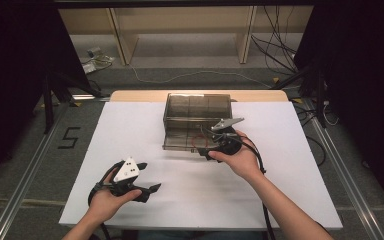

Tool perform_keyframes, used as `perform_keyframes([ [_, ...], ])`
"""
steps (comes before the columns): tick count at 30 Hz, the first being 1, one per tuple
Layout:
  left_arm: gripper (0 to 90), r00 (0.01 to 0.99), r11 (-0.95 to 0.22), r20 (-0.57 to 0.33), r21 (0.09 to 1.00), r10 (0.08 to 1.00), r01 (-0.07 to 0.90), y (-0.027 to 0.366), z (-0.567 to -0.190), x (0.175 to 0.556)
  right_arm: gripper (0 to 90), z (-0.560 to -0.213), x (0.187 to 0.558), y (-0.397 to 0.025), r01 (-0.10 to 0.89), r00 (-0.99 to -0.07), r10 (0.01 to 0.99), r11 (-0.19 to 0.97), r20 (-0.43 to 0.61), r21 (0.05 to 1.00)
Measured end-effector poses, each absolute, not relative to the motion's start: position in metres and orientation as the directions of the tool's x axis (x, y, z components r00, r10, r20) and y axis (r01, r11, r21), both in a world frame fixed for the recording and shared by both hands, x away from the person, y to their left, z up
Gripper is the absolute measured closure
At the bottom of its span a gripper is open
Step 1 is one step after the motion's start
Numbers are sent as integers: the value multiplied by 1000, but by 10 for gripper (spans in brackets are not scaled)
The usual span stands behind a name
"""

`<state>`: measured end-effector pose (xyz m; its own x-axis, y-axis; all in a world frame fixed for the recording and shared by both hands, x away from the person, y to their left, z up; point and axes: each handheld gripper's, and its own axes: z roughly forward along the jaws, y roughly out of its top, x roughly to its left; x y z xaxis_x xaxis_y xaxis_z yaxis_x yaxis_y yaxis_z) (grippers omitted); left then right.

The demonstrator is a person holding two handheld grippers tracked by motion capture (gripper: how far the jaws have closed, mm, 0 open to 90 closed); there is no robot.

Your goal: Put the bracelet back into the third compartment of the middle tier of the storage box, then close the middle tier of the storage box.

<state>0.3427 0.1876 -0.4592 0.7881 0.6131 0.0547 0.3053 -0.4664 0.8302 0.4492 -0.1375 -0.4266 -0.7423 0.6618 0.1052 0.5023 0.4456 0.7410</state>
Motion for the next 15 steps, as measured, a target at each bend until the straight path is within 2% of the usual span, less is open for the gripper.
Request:
perform_keyframes([
  [12, 161, 792, -468, 55, 830, 608, 302, 186, -459, 343, 239, -428, 441, -156, 529, -705, 695, 382, 141, 758],
  [15, 161, 793, -469, 54, 830, 607, 303, 186, -459, 343, 323, -428, 441, -157, 525, -702, 698, 373, 141, 765],
])
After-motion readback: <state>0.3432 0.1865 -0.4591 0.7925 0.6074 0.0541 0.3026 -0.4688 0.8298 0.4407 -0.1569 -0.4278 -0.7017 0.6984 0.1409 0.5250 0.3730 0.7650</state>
